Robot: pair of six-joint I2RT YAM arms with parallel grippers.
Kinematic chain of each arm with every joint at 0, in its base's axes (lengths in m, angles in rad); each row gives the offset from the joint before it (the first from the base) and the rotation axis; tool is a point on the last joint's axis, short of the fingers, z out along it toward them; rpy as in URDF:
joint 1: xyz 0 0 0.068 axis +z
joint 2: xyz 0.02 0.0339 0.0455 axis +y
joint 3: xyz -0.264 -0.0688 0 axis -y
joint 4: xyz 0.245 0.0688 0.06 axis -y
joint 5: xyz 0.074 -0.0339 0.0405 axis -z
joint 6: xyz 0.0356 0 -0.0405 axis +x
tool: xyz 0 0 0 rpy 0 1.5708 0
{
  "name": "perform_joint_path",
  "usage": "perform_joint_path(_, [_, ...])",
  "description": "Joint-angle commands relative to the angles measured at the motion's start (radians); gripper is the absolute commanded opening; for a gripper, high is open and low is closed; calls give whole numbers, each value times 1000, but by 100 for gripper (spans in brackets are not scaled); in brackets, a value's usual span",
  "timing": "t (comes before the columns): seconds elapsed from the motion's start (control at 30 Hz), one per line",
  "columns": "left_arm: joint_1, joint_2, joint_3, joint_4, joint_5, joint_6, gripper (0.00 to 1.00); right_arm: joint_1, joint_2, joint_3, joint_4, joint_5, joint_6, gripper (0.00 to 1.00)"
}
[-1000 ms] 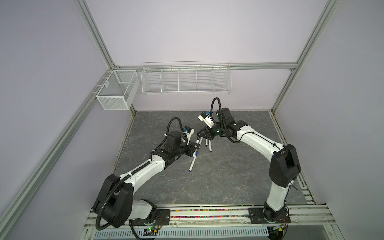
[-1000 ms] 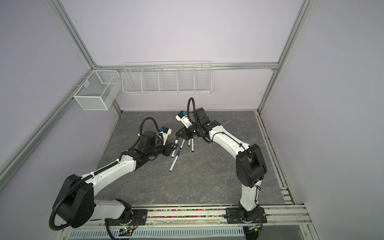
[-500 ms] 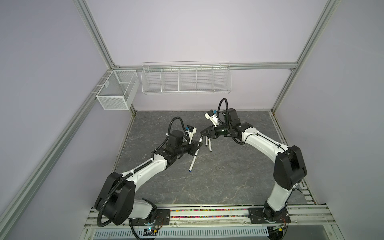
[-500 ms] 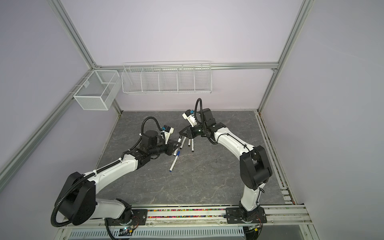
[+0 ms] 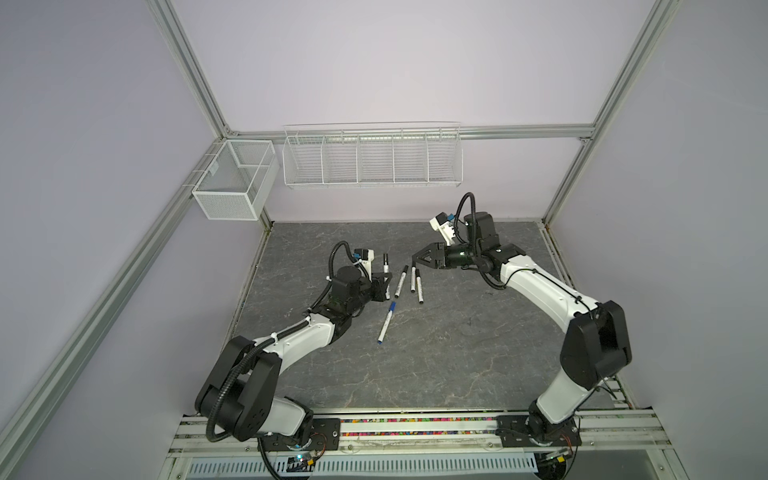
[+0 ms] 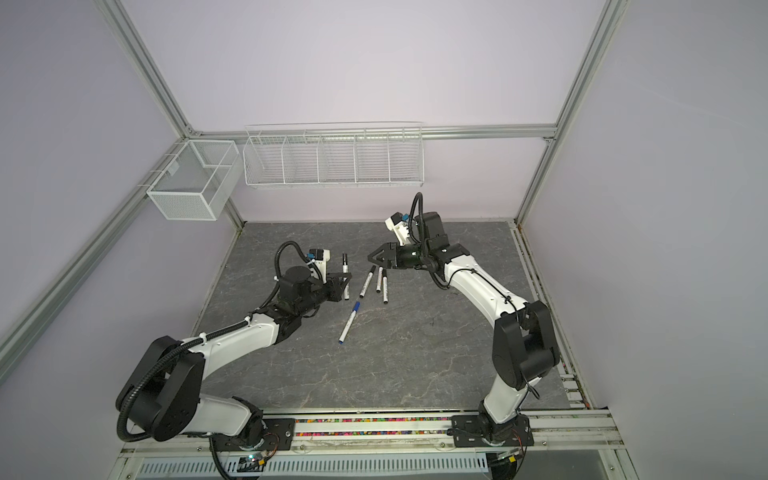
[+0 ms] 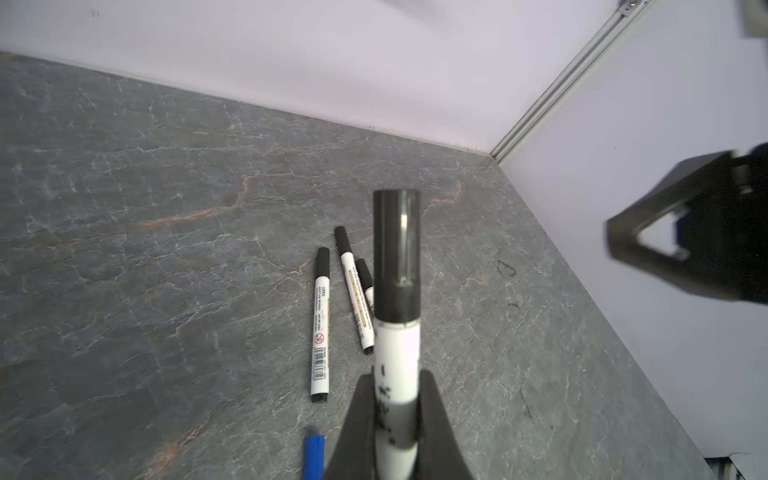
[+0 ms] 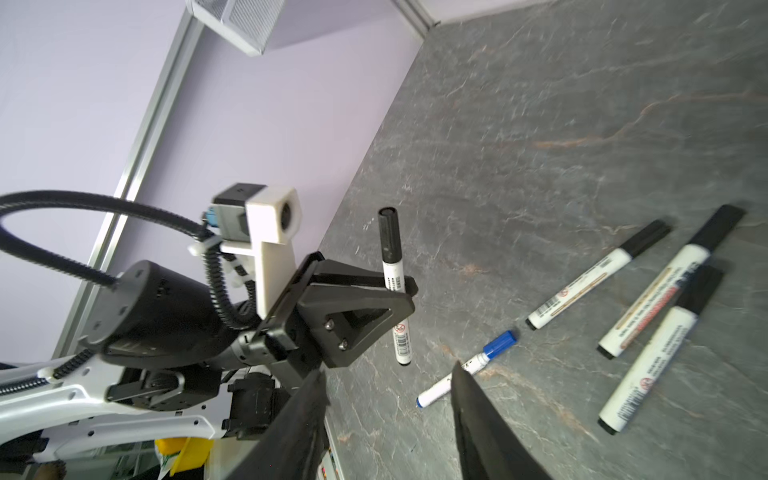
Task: Insert the pens into the pen caps
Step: 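Open the right gripper and withdraw it while the left gripper lowers the capped marker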
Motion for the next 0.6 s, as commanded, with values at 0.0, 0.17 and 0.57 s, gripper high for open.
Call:
perform_joint_path(0.0, [44,85,79,-17,-12,-41,0,2,-2,-8,-33,39,15,52])
perform_joint_path(0.17, [83,258,262,-189,26,-7,0,3,-2,-39,-46,47,18,51])
perform_joint_path(0.57, [83,515,479,-343,32,-47,23,4,-9,-52,-88,61,-25,49])
